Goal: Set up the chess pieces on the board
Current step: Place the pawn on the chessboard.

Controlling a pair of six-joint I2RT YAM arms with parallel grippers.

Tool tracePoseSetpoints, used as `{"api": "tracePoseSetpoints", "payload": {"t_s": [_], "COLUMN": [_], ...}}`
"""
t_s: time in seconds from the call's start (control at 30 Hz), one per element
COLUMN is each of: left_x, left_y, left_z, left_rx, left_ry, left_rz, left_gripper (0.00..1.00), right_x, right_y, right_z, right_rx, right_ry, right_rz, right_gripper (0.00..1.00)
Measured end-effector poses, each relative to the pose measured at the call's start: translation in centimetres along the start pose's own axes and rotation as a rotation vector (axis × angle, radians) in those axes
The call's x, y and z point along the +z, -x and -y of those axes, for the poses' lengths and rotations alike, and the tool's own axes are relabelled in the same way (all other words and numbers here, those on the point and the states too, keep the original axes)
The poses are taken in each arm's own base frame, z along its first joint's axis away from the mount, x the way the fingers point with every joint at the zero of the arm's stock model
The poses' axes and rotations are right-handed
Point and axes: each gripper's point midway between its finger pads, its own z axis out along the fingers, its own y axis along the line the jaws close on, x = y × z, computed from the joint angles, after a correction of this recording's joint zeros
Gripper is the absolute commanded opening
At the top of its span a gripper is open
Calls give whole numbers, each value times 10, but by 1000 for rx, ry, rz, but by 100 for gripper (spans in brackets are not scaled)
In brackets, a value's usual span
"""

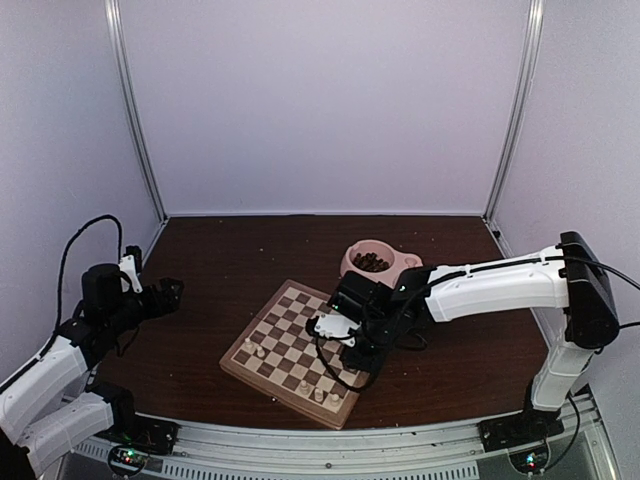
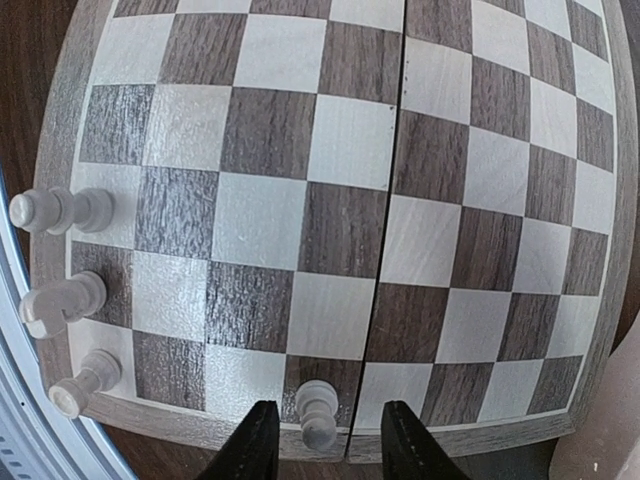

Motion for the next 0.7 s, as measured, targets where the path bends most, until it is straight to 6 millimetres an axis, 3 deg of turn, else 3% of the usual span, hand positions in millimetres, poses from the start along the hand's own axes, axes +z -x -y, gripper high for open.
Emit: {"api": "tracePoseSetpoints", "payload": {"t_s": [0.4,0.7], "left_x": [0,3], "left_y": [0,-4], "left_z": [1,0], "left_rx": [0,-1], "left_ry": [-4,-1], "left_rz": [-1,-18], "left_gripper": [98,98], "right_x": [-1,0], "right_y": [-8,-9], "right_z": [0,-1], "right_rx": [0,-2], "right_ry": [-1,6], "right_rz": [-32,-36], "right_gripper": [24,26]}}
